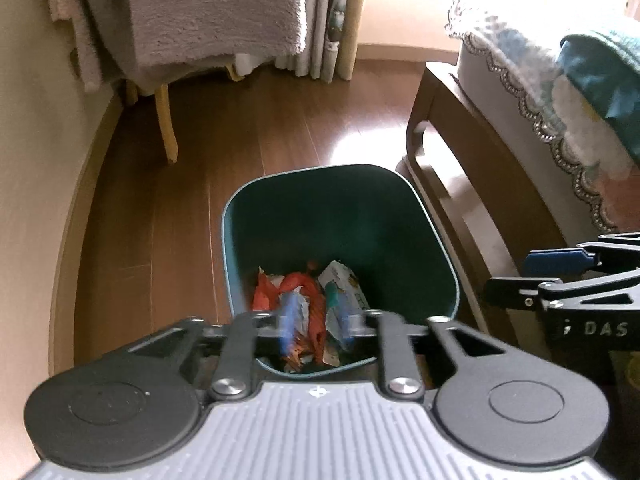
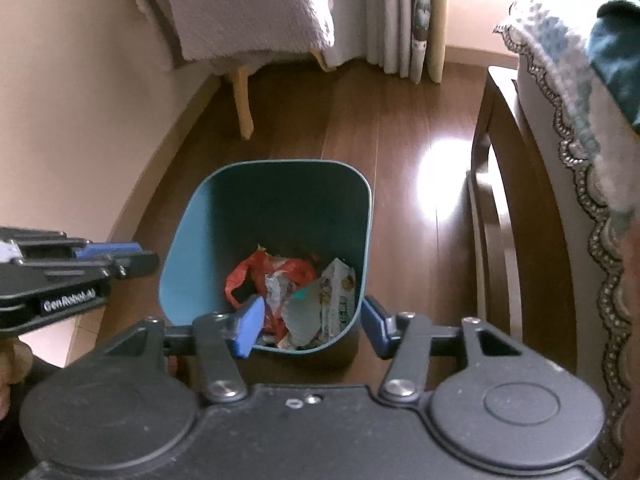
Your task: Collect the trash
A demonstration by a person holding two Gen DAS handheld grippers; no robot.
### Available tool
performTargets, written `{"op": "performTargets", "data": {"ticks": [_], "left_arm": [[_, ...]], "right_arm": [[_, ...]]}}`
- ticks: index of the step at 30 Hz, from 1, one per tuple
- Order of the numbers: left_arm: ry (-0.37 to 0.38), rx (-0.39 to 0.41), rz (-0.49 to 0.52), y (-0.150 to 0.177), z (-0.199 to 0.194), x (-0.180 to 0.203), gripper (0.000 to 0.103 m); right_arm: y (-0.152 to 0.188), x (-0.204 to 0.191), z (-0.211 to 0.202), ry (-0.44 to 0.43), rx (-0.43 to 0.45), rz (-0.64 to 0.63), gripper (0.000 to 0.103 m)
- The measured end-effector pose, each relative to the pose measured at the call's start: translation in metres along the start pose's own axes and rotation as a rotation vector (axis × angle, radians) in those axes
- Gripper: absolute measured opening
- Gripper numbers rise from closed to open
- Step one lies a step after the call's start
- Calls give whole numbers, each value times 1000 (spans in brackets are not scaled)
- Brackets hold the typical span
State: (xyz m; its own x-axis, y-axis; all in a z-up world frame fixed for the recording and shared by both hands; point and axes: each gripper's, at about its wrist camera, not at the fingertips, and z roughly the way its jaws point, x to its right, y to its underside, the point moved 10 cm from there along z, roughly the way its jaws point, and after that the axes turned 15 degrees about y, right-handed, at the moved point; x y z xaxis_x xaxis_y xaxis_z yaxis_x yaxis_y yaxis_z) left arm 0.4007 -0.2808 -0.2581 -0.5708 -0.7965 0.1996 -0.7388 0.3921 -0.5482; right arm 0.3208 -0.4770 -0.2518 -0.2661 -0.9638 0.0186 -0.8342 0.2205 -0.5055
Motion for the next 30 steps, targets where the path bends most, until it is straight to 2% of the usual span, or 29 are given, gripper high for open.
{"op": "performTargets", "data": {"ticks": [2, 4, 5, 7, 9, 12, 16, 22, 30], "left_arm": [[1, 27, -10, 4, -7, 1, 61], [1, 60, -11, 6, -16, 3, 68], [3, 69, -10, 7, -19, 5, 68], [15, 88, -3, 10, -24, 10, 70], [25, 107, 1, 12, -28, 13, 76], [48, 128, 5, 15, -32, 19, 78], [65, 146, 20, 16, -34, 24, 79], [75, 157, 27, 20, -31, 26, 79], [70, 182, 27, 24, -34, 23, 79]], "right_arm": [[2, -1, -11, -3, 20, -4, 61], [2, -1, -21, 6, 49, -12, 66], [3, -1, -27, 8, 65, -13, 69], [6, -2, -36, 3, 85, -15, 76], [10, -3, -44, 1, 112, -22, 86], [15, -5, -50, 8, 163, -47, 96], [22, 0, -54, 30, 210, -24, 102], [34, 11, -51, 47, 209, 63, 103], [36, 18, -64, 47, 282, 129, 103]]}}
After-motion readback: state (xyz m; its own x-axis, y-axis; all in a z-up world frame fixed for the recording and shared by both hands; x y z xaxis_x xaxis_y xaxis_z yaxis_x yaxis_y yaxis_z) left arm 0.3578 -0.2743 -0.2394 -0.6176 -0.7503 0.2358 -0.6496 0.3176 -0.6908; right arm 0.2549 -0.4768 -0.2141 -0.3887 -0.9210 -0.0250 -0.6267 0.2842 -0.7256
